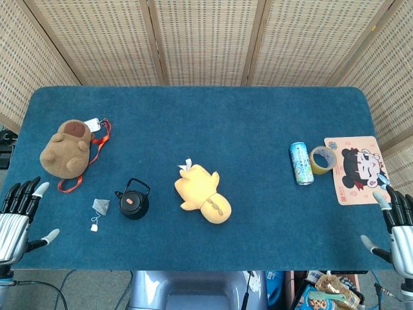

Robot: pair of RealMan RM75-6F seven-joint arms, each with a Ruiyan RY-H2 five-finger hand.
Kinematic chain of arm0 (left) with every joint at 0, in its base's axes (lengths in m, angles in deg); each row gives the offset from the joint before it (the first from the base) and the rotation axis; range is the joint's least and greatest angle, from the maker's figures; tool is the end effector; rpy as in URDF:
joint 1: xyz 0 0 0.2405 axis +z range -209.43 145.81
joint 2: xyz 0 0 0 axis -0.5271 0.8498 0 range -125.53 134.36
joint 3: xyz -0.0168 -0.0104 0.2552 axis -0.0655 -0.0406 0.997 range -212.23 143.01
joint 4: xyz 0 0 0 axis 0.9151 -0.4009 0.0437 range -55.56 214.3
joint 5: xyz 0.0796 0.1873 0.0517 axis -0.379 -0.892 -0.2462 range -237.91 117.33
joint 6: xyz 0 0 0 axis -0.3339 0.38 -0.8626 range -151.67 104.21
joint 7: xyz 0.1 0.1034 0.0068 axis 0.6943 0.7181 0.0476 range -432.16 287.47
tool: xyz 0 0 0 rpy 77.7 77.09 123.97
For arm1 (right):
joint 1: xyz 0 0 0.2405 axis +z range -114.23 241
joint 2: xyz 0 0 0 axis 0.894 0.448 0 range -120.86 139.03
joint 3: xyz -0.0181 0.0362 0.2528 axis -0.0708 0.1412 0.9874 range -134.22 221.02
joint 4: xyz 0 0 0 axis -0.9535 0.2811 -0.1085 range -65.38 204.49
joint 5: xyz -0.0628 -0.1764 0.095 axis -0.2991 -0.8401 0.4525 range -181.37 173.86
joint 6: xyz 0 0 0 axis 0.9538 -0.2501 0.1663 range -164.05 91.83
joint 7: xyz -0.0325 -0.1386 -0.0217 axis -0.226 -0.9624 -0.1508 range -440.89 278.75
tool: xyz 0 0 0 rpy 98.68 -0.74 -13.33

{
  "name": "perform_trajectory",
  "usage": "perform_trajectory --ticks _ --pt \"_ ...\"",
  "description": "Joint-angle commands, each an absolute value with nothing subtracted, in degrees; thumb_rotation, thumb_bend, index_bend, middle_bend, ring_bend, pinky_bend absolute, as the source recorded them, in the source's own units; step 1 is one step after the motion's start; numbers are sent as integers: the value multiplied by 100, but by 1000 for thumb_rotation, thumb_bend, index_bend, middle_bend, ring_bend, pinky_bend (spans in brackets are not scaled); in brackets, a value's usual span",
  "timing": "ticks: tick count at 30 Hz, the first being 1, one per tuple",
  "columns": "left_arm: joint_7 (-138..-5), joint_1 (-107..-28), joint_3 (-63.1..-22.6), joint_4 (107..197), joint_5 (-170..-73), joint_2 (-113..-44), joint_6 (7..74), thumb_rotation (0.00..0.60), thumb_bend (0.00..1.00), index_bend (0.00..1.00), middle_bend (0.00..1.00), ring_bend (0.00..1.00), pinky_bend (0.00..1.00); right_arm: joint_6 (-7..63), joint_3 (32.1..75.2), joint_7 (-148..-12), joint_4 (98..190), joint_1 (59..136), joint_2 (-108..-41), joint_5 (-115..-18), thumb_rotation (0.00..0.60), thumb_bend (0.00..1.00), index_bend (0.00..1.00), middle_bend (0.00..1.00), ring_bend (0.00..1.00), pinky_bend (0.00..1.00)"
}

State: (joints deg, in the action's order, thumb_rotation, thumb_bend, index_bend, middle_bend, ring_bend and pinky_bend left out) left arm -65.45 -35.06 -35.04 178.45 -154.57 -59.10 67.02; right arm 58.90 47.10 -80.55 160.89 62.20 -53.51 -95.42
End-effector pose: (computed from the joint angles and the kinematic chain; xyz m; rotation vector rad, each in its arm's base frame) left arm -0.2719 0.1608 0.1538 -1.4566 -0.8070 -0.9929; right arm -0.3091 -0.1494 0.1877 1.3198 -0.7605 0.9682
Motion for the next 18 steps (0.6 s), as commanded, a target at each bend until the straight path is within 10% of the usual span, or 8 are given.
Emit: perform_trajectory --ticks 1,11,18 --pt "-6596 -3536 -3486 17810 -15461 -5906 6639 600 78 0 0 0 0 5868 4710 -8025 16092 6226 -5343 -9529 600 0 0 0 0 0" --pt "-6714 -4188 -3740 17584 -15266 -5931 5733 600 78 1 0 0 0 5773 4752 -7902 16076 6259 -5296 -9410 600 0 0 0 0 0" --pt "-6589 -5042 -3995 17280 -15199 -6055 4677 600 172 345 0 0 0 5645 4793 -7938 16071 6311 -5309 -9284 600 0 0 0 0 0"
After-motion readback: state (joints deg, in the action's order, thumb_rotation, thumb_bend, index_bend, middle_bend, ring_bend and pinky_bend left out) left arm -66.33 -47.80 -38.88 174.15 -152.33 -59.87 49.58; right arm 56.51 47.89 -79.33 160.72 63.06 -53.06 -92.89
